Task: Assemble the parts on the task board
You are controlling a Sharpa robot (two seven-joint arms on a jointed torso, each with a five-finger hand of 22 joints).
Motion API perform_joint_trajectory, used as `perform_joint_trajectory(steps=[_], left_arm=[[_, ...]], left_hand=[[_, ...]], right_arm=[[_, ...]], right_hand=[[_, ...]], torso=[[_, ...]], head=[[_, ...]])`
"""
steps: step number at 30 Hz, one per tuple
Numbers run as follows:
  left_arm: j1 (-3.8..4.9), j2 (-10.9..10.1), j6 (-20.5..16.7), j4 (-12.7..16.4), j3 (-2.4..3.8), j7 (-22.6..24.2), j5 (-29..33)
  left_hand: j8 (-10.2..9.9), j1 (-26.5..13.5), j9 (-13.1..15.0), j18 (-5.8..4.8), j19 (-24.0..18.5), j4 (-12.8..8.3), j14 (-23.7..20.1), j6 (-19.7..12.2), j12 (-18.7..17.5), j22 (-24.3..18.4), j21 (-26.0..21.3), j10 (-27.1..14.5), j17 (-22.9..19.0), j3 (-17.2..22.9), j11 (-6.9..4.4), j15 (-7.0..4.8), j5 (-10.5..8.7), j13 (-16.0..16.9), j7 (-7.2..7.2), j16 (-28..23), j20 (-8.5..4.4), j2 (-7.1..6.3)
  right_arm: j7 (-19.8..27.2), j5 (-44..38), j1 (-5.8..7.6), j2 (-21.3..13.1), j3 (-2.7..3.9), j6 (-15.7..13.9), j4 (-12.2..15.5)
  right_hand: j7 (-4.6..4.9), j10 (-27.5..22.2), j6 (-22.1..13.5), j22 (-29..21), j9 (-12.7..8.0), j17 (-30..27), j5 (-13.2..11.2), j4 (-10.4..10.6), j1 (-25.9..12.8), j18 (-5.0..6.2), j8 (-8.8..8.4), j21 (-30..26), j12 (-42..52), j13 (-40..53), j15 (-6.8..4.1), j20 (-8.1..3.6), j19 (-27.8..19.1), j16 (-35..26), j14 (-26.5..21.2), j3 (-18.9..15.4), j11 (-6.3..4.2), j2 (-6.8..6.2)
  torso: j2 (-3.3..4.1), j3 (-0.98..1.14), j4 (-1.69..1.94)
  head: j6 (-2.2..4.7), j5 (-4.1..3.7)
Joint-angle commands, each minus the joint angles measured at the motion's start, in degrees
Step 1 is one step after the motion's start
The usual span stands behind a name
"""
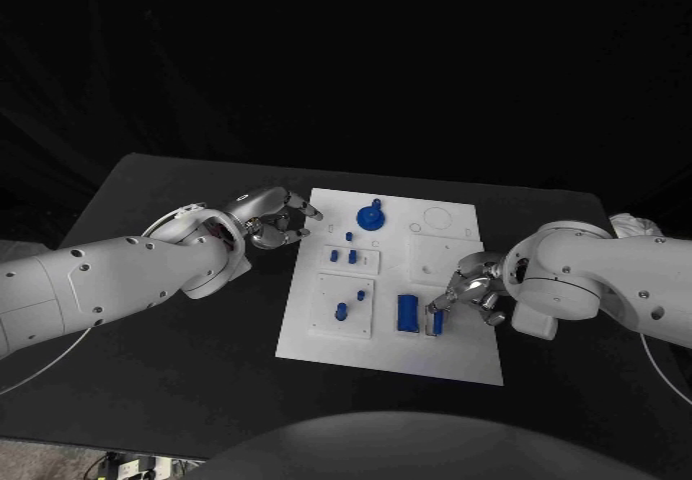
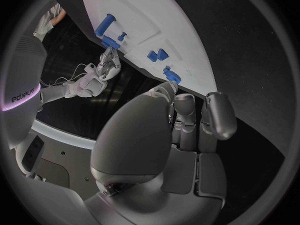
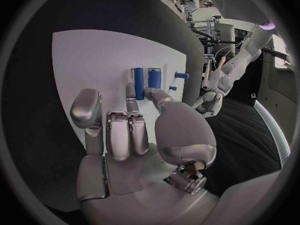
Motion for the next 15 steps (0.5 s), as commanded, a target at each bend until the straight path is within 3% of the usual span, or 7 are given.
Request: perform_joint_trajectory(steps=[1,10,13,15], left_arm=[[-0.02,0.0,0.9,0.2,0.04,-0.2,0.2],[-0.03,0.1,1.0,0.2,0.04,-0.3,0.2],[-0.03,0.1,1.0,0.2,0.04,-0.4,0.2],[-0.03,0.0,1.1,0.2,0.04,-0.4,0.2]], left_hand=[[-0.1,-0.2,-0.1,0.28,0.1,0.0,0.1,-0.1,0.2,9.4,0.0,0.5,0.0,0.4,-0.07,0.48,0.24,0.1,0.11,0.2,0.40,-0.43],[-0.1,-0.2,-0.1,0.31,0.0,0.0,0.0,-0.2,0.2,9.4,-0.1,0.5,-0.1,0.5,0.00,0.52,0.24,0.1,0.07,0.2,0.43,-0.47],[-0.1,-0.2,-0.1,0.31,0.0,0.0,0.0,-0.2,0.2,9.4,-0.1,0.5,-0.1,0.5,0.00,0.52,0.24,0.1,0.07,0.2,0.43,-0.47],[-0.1,-0.2,-0.1,0.31,0.0,0.0,0.0,-0.2,0.2,9.4,-0.1,0.5,-0.1,0.5,0.00,0.52,0.24,0.1,0.07,0.2,0.43,-0.47]], right_arm=[[0.5,0.4,-0.09,0.4,-0.03,1.1,-0.4],[0.3,0.2,-0.26,1.5,-0.03,1.9,-1.6],[0.3,0.0,-0.46,1.7,-0.03,2.1,-1.9],[0.3,-0.1,-0.61,1.8,-0.03,2.2,-2.0]], right_hand=[[-0.03,6.0,-0.6,6.5,0.2,9.2,-0.6,-6.6,-0.7,0.46,0.27,0.2,0.2,15.1,-0.49,-0.03,0.1,-0.1,4.6,7.1,0.27,-0.13],[-0.06,6.0,-1.1,6.5,0.8,9.0,-3.4,-6.3,-1.2,0.47,0.60,0.0,0.2,15.1,-0.46,0.02,0.1,-0.1,4.6,7.3,0.27,-0.13],[-0.10,6.0,-1.3,6.6,1.1,9.0,-5.8,-6.1,-1.5,0.48,0.76,-0.2,0.2,15.1,-0.45,0.03,0.1,-0.2,4.6,7.2,0.26,-0.17],[-0.16,6.0,-1.4,6.6,1.4,8.9,-9.9,-5.7,-1.9,0.49,0.91,-0.3,0.2,15.1,-0.46,0.03,0.1,-0.2,4.6,6.8,0.22,-0.12]], torso=[[0.05,-0.01,-0.06],[-0.02,-0.01,0.00],[-0.03,-0.02,-0.04],[0.00,0.00,-0.04]], head=[[0.00,0.13],[0.00,-0.23],[0.00,-0.05],[0.00,-0.02]])
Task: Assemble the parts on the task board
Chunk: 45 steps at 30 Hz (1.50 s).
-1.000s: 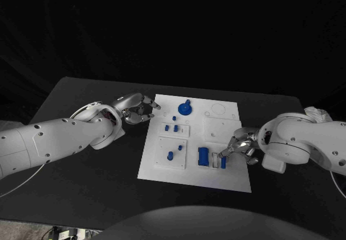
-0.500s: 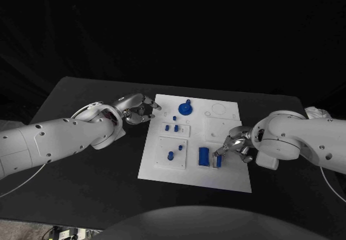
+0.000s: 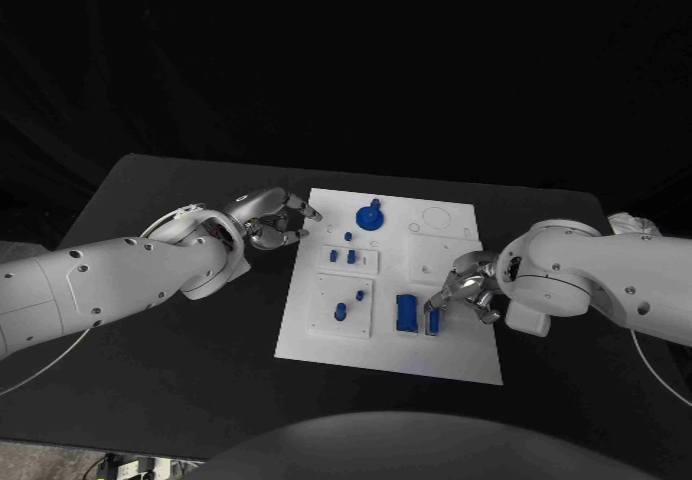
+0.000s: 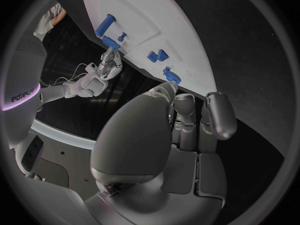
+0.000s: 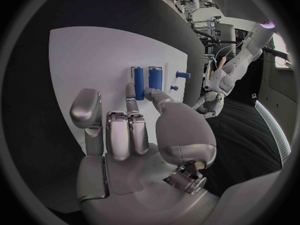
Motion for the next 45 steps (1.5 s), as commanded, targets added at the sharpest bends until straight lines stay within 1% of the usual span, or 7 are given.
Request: perform_joint_trajectory(steps=[1,5,11,24,30,35,45], left_arm=[[-0.01,0.0,0.9,0.2,0.04,-0.2,0.2],[-0.01,-0.1,1.0,0.2,0.04,-0.2,0.2],[-0.03,0.0,1.1,0.2,0.04,-0.2,0.2],[-0.17,0.0,1.4,0.0,0.04,-0.3,0.2],[-0.25,0.0,1.5,0.0,0.04,-0.4,0.2],[-0.33,0.0,1.6,-0.1,0.04,-0.5,0.2],[-0.62,-0.1,1.6,-0.1,0.04,-0.3,0.2]], left_hand=[[-0.1,-0.2,-0.1,0.31,0.0,-0.1,0.0,-0.2,0.2,9.4,-0.1,0.5,-0.1,0.4,0.00,0.52,0.24,0.1,0.08,0.2,0.43,-0.47],[-0.1,-0.2,-0.1,0.31,0.0,-0.1,0.0,-0.2,0.2,9.4,-0.1,0.5,-0.1,0.4,0.00,0.52,0.24,0.1,0.08,0.2,0.43,-0.47],[-0.1,-0.3,-0.1,0.32,0.0,-0.1,0.0,-0.2,0.2,9.4,-0.1,0.6,-0.2,0.5,0.05,0.55,0.25,0.1,0.07,0.2,0.45,-0.47],[-0.1,-0.2,-0.1,0.32,0.0,-0.2,-0.1,-0.2,0.1,9.4,-0.1,0.8,-0.2,1.3,0.14,0.63,0.31,0.0,0.12,0.1,0.54,-0.43],[-0.1,-0.1,-0.1,0.32,0.0,-0.2,-0.1,-0.2,0.0,9.4,-0.1,0.9,-0.2,1.7,0.16,0.65,0.31,0.0,0.16,0.1,0.57,-0.49],[-0.1,-0.1,0.0,0.32,0.0,-0.2,-0.1,-0.2,0.0,9.4,-0.1,0.9,-0.2,1.9,0.19,0.66,0.33,0.0,0.20,0.1,0.59,-0.54],[-0.1,-0.1,0.0,0.32,0.0,-0.3,-0.1,-0.2,-0.1,9.4,0.0,1.0,-0.3,2.5,0.21,0.68,0.33,0.0,0.26,0.1,0.62,-0.67]], right_arm=[[0.2,-0.4,-0.23,0.1,-0.03,1.7,-0.2],[0.1,-1.0,-0.36,0.2,-0.03,2.0,-0.4],[0.0,-1.8,-0.45,0.3,-0.04,2.3,-0.4],[0.0,-2.8,-0.59,0.1,-0.04,2.4,-0.3],[0.0,-2.8,-0.66,-0.2,-0.04,2.0,-0.2],[0.1,-2.5,-0.70,-0.3,-0.04,1.6,-0.3],[2.1,-1.6,-0.73,-1.6,-0.03,-1.4,0.6]], right_hand=[[-0.06,6.0,-0.5,6.6,0.3,8.9,-3.6,-3.3,-0.7,0.49,0.47,-0.3,0.2,15.1,-0.47,0.03,0.1,-0.2,4.6,3.5,0.21,-0.03],[-0.07,6.0,-0.7,6.6,0.5,8.8,-8.7,-2.7,-1.2,0.51,0.57,-0.6,0.2,15.1,-0.46,0.03,0.1,-0.3,4.6,2.8,0.23,-0.08],[-0.02,6.0,-0.9,6.6,0.7,8.7,-13.9,-1.7,-1.9,0.50,0.61,-0.8,0.2,15.1,-0.43,0.08,0.2,-0.4,4.6,1.5,0.28,-0.25],[0.19,6.0,-0.7,6.6,0.8,8.2,-23.2,1.4,-4.5,0.51,0.67,-1.2,0.2,15.1,-0.29,0.19,0.4,-0.8,4.5,-3.1,0.46,-0.79],[0.15,6.0,-0.6,6.6,0.8,8.1,-25.0,4.4,-7.5,0.52,0.64,-1.4,0.2,15.1,-0.29,0.21,0.5,-0.8,4.5,-5.7,0.45,-0.33],[0.09,6.0,-0.6,6.6,0.8,8.1,-23.8,6.8,-9.6,0.53,0.66,-1.6,0.2,15.1,-0.33,0.17,0.6,-0.8,4.5,-6.8,0.41,1.06],[0.09,6.0,-0.6,6.7,0.9,8.2,-24.5,8.0,-10.7,0.52,0.68,-1.6,0.2,15.1,-0.33,0.16,0.6,-0.7,4.5,-8.0,0.40,1.11]], torso=[[0.03,0.03,0.00],[0.00,-0.02,-0.02],[0.00,-0.02,-0.03],[0.00,-0.01,-0.02],[-0.01,0.00,-0.01],[-0.01,0.00,-0.02],[0.04,0.05,-0.04]], head=[[0.00,0.12],[0.00,0.23],[0.00,0.23],[0.00,0.47],[0.00,0.59],[0.00,0.65],[0.00,0.79]])
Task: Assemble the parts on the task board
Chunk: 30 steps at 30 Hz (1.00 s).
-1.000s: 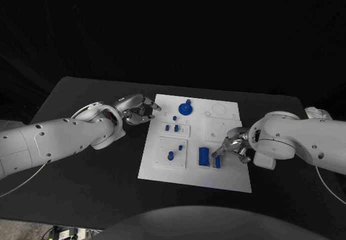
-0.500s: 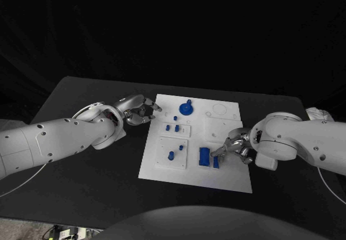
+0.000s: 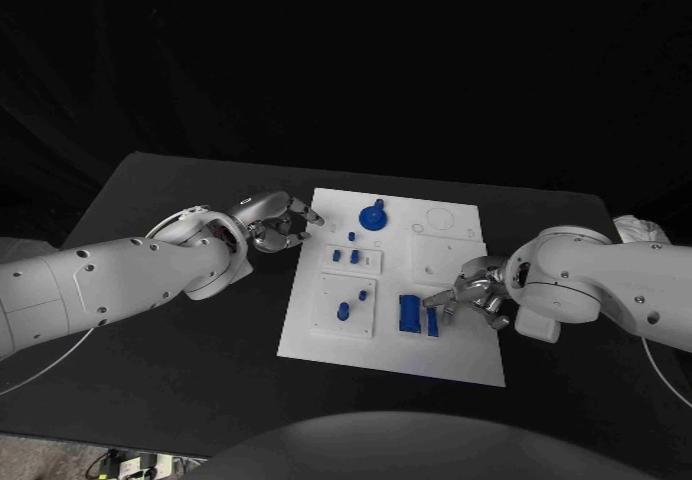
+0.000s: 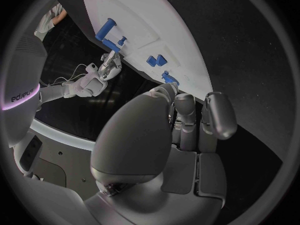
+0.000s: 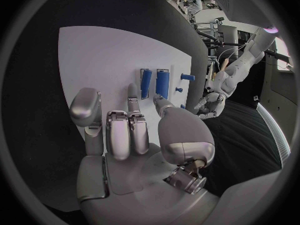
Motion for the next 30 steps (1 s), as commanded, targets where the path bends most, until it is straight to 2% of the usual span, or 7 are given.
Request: perform_joint_trajectory(steps=[1,4,9,13,16,26,30], left_arm=[[-0.07,0.0,0.6,0.1,0.04,0.3,0.2],[-0.11,-0.1,0.2,0.2,0.04,0.8,0.3],[-0.17,-0.4,-0.7,0.4,0.05,2.0,0.6],[-0.25,-0.6,-1.5,0.5,0.05,2.9,0.9],[-0.36,-0.8,-2.0,0.6,0.05,3.6,1.1],[-0.91,-1.1,-3.3,0.8,0.06,5.2,1.6],[-1.04,-1.2,-3.3,0.9,0.07,5.3,1.7]], left_hand=[[-0.1,-0.1,0.0,0.33,0.2,-0.1,0.0,-0.2,-0.2,9.4,-0.1,0.4,-0.1,0.3,0.01,0.54,0.33,0.0,0.26,0.1,0.42,-0.69],[-0.1,0.0,0.0,0.33,0.2,-0.1,0.0,-0.1,-0.2,9.4,0.0,0.5,-0.1,0.7,-0.01,0.54,0.34,0.0,0.28,0.1,0.43,-0.79],[0.0,-0.1,0.0,0.32,0.2,-0.1,0.1,0.1,-0.3,9.4,0.1,0.9,0.1,1.8,-0.10,0.50,0.31,0.0,0.45,0.3,0.44,-1.10],[0.0,-0.2,0.0,0.31,0.2,-0.1,0.1,0.3,-0.2,9.4,0.2,1.5,0.3,2.7,-0.11,0.48,0.29,0.1,0.65,0.4,0.42,-1.38],[0.1,-0.3,0.0,0.32,0.2,-0.1,0.2,0.5,-0.2,9.4,0.2,1.9,0.3,3.2,-0.15,0.45,0.28,0.1,0.83,0.4,0.40,-1.58],[0.2,-0.6,0.1,0.31,0.2,-0.1,0.2,1.1,-0.3,9.4,0.4,2.7,0.5,4.6,-0.29,0.36,0.21,0.1,1.30,0.5,0.33,-2.06],[0.3,-0.7,0.1,0.30,0.3,-0.1,0.2,1.2,-0.3,9.5,0.4,2.9,0.5,4.9,-0.30,0.35,0.20,0.1,1.39,0.5,0.32,-2.16]], right_arm=[[2.8,0.3,-0.07,-0.8,-0.02,-2.5,0.8],[6.2,0.4,-0.07,-2.0,-0.02,-4.5,1.9],[14.1,-1.0,-0.24,-4.8,-0.03,-8.0,4.8],[21.9,-4.7,-1.17,-7.9,-0.04,-12.3,7.9],[26.2,-8.4,-2.06,-9.8,-0.04,-15.6,9.7],[33.5,-26.9,-6.73,-12.8,-0.08,-26.9,11.2],[32.8,-32.1,-8.33,-12.3,-0.09,-29.0,10.6]], right_hand=[[0.31,6.1,-0.1,6.7,0.1,8.2,-0.2,0.4,-0.6,0.51,-0.15,-0.1,0.2,15.1,-0.33,-0.05,0.4,-0.2,4.5,-0.2,0.43,0.06],[0.35,6.1,-0.6,6.9,0.1,8.7,4.1,0.1,0.5,0.42,-0.29,0.4,0.2,15.1,-0.36,-0.09,0.7,0.2,4.6,0.0,0.44,0.16],[0.34,6.1,-3.1,7.6,1.7,11.3,19.3,-5.8,8.8,-0.05,0.68,3.1,0.2,15.1,-0.45,-0.20,1.4,2.1,5.2,3.5,0.41,-0.69],[0.25,6.1,-6.4,7.9,8.6,14.8,26.1,-10.8,15.7,-0.17,6.83,4.5,0.2,15.1,-0.54,-0.47,1.4,4.7,5.9,5.3,0.42,-1.28],[0.65,6.1,-12.5,8.3,15.1,15.1,25.0,-12.5,19.2,-0.49,12.29,6.2,0.2,15.1,-0.14,-0.22,1.6,4.9,6.0,5.9,0.40,-0.45],[1.56,6.1,-16.3,8.9,18.2,15.1,16.9,-13.2,22.3,-1.06,17.47,10.0,0.2,15.1,0.86,0.91,1.9,4.9,6.0,5.0,1.65,-1.03],[0.03,6.1,-18.0,8.9,26.2,15.1,12.0,-11.3,22.6,-1.02,27.32,10.4,0.2,15.1,-0.12,0.46,1.7,4.9,6.0,3.0,0.58,-2.09]], torso=[[0.04,0.05,-0.03],[0.03,0.05,-0.05],[0.05,0.08,-0.08],[0.00,0.07,-0.07],[-0.01,0.08,-0.12],[-0.22,0.01,-0.23],[-0.23,0.00,-0.15]], head=[[0.00,0.10],[0.00,0.09],[0.00,0.18],[0.00,0.03],[0.00,-0.27],[0.00,-0.45],[0.00,-0.62]])
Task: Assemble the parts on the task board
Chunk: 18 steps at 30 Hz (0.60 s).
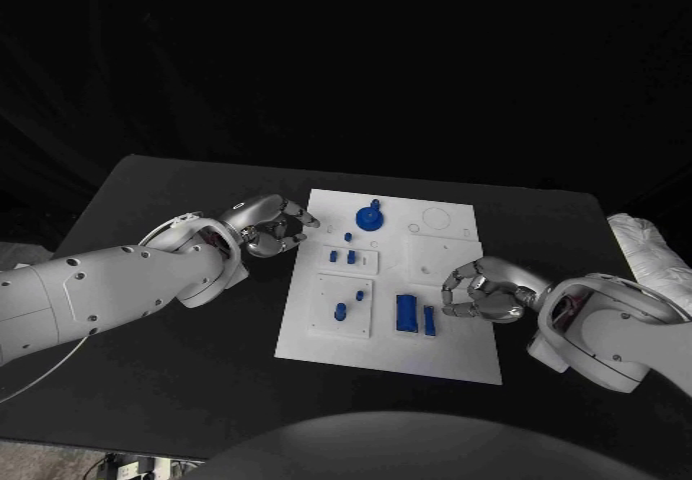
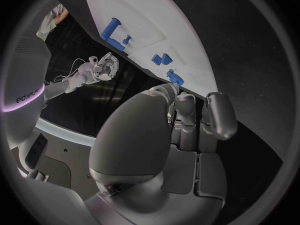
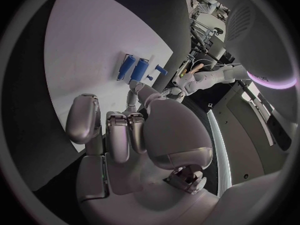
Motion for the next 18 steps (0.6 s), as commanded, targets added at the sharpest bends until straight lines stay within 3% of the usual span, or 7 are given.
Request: perform_joint_trajectory(steps=[1,2,3,6,10,14,18], left_arm=[[-0.09,-0.1,-1.1,0.2,0.05,1.5,0.6],[-0.10,-0.1,-1.1,0.2,0.05,1.5,0.6],[-0.11,-0.2,-1.1,0.3,0.06,1.5,0.6],[-0.14,-0.3,-1.0,0.3,0.06,1.4,0.6],[-0.15,-0.4,-0.9,0.4,0.06,1.2,0.6],[-0.15,-0.4,-0.7,0.4,0.06,1.0,0.6],[-0.15,-0.4,-0.5,0.4,0.06,0.9,0.6]], left_hand=[[0.3,0.0,0.1,0.30,0.0,0.0,0.0,0.1,-0.3,9.5,0.2,0.3,0.0,0.2,0.01,0.15,0.20,0.1,0.24,0.3,0.11,-0.56],[0.3,0.0,0.1,0.30,0.0,0.0,0.0,0.1,-0.3,9.5,0.2,0.3,0.0,0.2,0.01,0.15,0.20,0.1,0.24,0.3,0.11,-0.56],[0.3,0.0,0.1,0.30,0.0,0.0,0.0,0.1,-0.3,9.5,0.2,0.3,0.0,0.2,0.01,0.15,0.20,0.1,0.24,0.3,0.11,-0.56],[0.3,-0.1,0.1,0.31,0.0,0.0,0.0,0.1,-0.3,9.5,0.2,0.4,0.0,0.4,0.04,0.15,0.19,0.1,0.28,0.3,0.10,-0.63],[0.3,-0.1,0.1,0.31,0.0,0.0,0.0,0.1,-0.3,9.5,0.2,0.4,0.0,0.4,0.04,0.15,0.19,0.1,0.28,0.3,0.10,-0.63],[0.3,-0.1,0.1,0.31,0.0,0.0,0.0,0.1,-0.3,9.4,0.1,0.5,0.0,0.5,0.07,0.16,0.18,0.1,0.31,0.3,0.10,-0.72],[0.3,-0.2,0.1,0.35,-0.1,0.0,-0.1,0.2,-0.3,9.4,0.0,0.7,-0.3,0.7,0.10,0.18,0.17,0.1,0.42,0.1,0.10,-0.79]], right_arm=[[2.4,-11.1,-0.95,0.5,-0.04,-5.5,-0.4],[2.1,-11.7,-1.23,0.7,-0.04,-5.7,-0.6],[1.8,-12.4,-1.58,0.9,-0.04,-5.9,-0.8],[0.7,-14.0,-2.57,1.6,-0.04,-6.0,-1.5],[-0.3,-14.9,-3.50,2.5,-0.04,-5.9,-2.3],[-0.9,-15.2,-3.97,3.2,-0.03,-5.6,-2.8],[-1.7,-16.2,-4.32,4.0,-0.03,-4.4,-3.2]], right_hand=[[-0.99,6.2,-1.8,8.9,6.0,15.1,-2.8,1.3,0.0,-0.95,7.13,0.5,0.2,15.1,-0.75,-0.41,-0.2,0.2,5.9,-1.5,-1.03,-1.13],[-0.86,6.2,-2.2,8.9,7.5,15.1,-3.1,1.9,-0.1,-1.05,8.84,0.6,0.2,15.1,-1.06,-0.37,-0.2,0.2,5.9,-1.8,-1.25,-1.17],[-1.46,6.2,-2.7,8.8,9.8,15.1,-3.6,2.4,0.1,-0.91,11.52,0.6,0.2,15.1,-1.04,-0.74,-0.2,0.2,5.9,-2.1,-1.23,-1.27],[-1.46,6.2,-3.1,8.8,12.3,15.1,-5.2,3.2,0.0,-0.92,14.51,0.5,0.2,15.1,-1.19,-0.87,-0.3,0.2,5.9,-2.8,-1.70,-1.55],[-1.69,6.2,-1.9,8.7,15.5,15.1,-9.0,4.9,-0.5,-0.87,19.01,0.3,0.2,15.1,-1.35,-1.05,-0.5,0.2,5.9,-4.0,-1.92,-1.97],[-1.79,6.2,-2.1,8.7,16.6,15.1,-13.3,6.6,-1.8,-0.87,20.28,0.3,0.2,15.1,-1.42,-1.13,-0.5,0.2,5.9,-5.6,-2.02,-2.44],[-1.70,6.2,-5.0,8.2,16.1,15.1,-14.7,7.9,-2.0,-0.54,18.67,-1.6,0.2,15.1,-1.33,-1.06,-1.3,0.2,5.9,-6.6,-1.92,-2.85]], torso=[[0.01,-0.03,0.09],[0.05,-0.03,0.07],[0.05,-0.03,0.09],[0.07,-0.05,0.17],[0.09,-0.05,0.09],[0.08,-0.05,0.05],[0.04,-0.04,0.08]], head=[[0.00,-0.12],[0.00,-0.10],[0.00,-0.10],[0.00,-0.01],[0.00,0.24],[0.00,0.35],[0.00,0.29]])
